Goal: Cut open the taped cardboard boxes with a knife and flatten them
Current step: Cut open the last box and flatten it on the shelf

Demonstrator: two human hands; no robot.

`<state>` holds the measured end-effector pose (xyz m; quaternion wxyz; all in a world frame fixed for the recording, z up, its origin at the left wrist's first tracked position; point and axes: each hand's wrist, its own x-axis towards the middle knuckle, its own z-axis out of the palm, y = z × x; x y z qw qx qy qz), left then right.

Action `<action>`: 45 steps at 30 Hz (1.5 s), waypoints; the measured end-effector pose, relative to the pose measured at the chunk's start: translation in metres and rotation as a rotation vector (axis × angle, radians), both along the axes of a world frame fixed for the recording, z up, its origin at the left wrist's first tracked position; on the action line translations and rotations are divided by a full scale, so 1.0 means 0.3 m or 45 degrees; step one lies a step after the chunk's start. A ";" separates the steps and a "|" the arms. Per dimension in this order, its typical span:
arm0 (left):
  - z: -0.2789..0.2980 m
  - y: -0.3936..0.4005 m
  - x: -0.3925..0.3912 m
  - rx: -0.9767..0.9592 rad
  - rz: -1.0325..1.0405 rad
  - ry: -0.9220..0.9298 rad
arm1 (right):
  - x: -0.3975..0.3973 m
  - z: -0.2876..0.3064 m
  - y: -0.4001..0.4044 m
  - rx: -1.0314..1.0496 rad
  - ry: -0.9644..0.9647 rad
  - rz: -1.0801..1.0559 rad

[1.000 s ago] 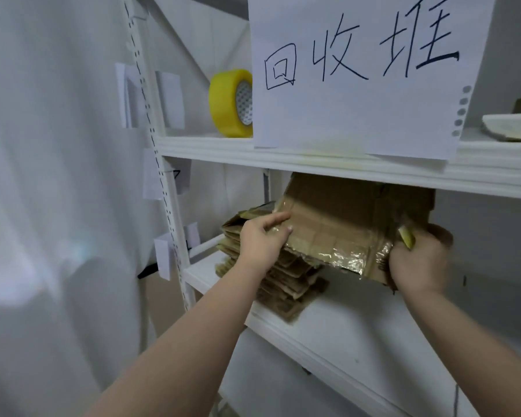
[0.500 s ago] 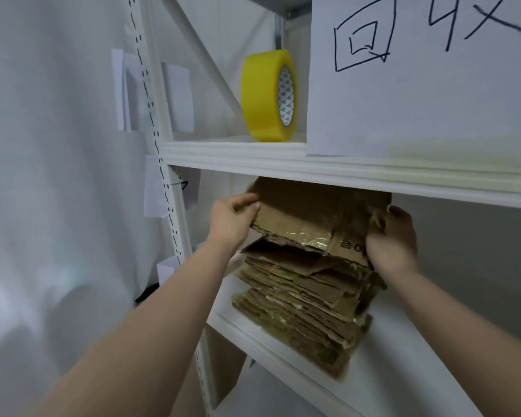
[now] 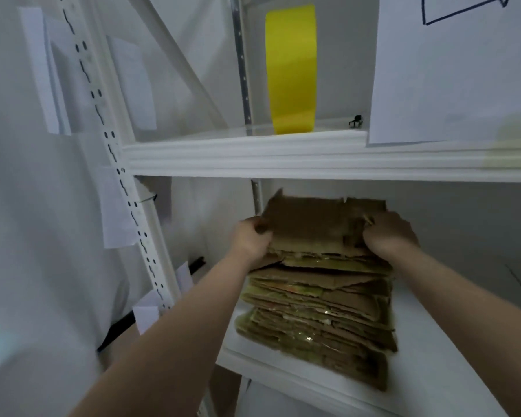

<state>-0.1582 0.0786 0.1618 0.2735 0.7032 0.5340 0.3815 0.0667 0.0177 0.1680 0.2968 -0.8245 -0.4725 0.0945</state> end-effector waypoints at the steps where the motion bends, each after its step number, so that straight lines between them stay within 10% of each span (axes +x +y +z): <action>1: -0.025 0.009 -0.001 -0.063 -0.054 0.183 | 0.001 -0.020 -0.008 -0.145 -0.078 -0.027; 7: 0.004 0.038 0.003 -0.067 -0.212 0.510 | -0.015 -0.021 0.018 -0.245 -0.550 -0.026; 13: 0.010 0.092 0.016 -0.114 -0.222 1.018 | -0.082 -0.179 0.055 -0.368 -0.421 0.412; 18: 0.016 0.092 0.157 0.204 -0.387 0.593 | -0.071 -0.219 0.047 -0.315 -0.422 0.375; 24: -0.271 0.152 0.172 0.141 -0.413 1.182 | -0.040 -0.262 0.056 -0.087 -0.144 0.177; 45: -0.366 0.128 0.167 0.247 -0.277 1.057 | -0.067 -0.386 0.048 -0.116 -0.261 0.121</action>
